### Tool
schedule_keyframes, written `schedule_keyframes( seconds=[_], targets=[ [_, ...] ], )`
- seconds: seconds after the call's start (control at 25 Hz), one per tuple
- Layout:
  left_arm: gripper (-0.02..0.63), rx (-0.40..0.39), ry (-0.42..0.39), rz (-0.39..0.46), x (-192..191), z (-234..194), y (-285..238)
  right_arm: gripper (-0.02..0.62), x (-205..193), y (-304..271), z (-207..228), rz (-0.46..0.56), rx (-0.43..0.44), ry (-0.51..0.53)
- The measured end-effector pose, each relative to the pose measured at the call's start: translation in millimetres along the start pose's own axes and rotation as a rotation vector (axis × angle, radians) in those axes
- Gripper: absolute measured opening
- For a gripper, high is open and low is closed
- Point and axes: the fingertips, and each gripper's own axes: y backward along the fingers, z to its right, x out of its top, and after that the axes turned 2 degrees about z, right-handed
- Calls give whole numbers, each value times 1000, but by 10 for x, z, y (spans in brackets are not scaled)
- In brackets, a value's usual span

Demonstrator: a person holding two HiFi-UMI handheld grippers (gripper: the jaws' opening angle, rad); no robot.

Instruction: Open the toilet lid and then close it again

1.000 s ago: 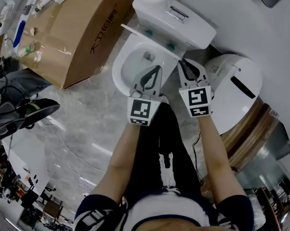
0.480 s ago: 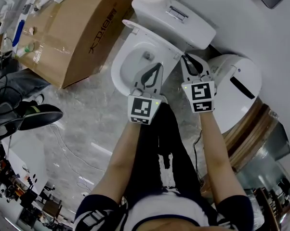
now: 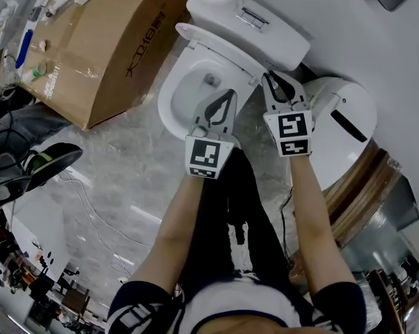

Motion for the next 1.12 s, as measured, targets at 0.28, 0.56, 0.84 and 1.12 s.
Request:
schedule_keyframes(
  seconds=[0.28,0.56,0.84,1.12],
  targets=[
    [6,-2,6,-2,-5,16,-28,44,21,-47,124,5,-20,-8],
    [6,2,13,-6,-23,3,-55,44,19,-93,207,4,-38,1],
    [6,2,27,-11,-24,-21,-43,44,21,-142,310,9,-68,14],
    [6,7,20,-26,-37,-54,-8,44,30,-177,384,8,-96,37]
  ],
)
